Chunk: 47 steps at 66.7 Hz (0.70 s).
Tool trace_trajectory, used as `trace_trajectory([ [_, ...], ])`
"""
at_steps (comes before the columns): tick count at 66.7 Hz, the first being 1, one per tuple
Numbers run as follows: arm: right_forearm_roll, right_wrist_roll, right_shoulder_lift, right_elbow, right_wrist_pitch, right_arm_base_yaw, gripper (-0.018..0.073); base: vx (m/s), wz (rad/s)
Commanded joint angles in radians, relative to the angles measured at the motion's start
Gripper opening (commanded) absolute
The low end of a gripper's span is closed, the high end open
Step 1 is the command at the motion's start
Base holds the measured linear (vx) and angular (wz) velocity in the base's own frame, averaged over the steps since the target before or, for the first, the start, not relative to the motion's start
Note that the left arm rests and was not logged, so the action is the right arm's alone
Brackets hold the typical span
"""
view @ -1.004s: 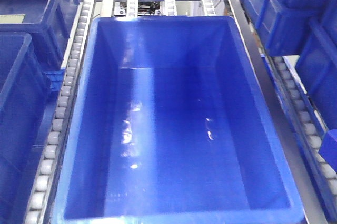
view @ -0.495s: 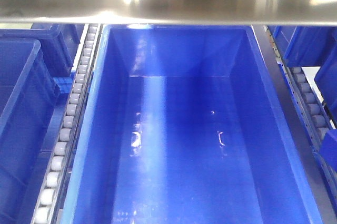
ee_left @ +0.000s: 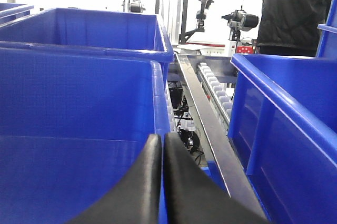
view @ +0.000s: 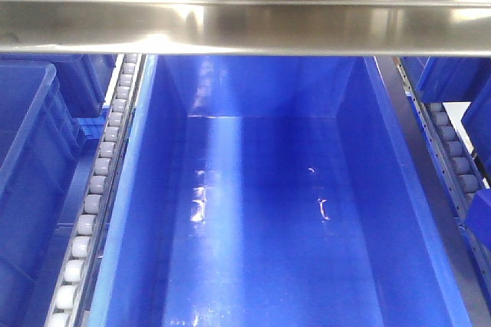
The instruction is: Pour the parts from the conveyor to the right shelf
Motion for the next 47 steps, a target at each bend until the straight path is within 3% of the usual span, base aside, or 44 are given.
trace_trajectory([
  [1, -0.005, -0.01, 0.01, -0.029, -0.08, 0.001, -0.0008, 0.0, 0.0],
  [42, -0.005, -0.01, 0.01, -0.029, -0.124, 0.001, -0.0008, 0.0, 0.0],
  [47, 0.039, 0.047, 0.01, -0.029, -0.125, 0.001, -0.0007, 0.0, 0.0],
])
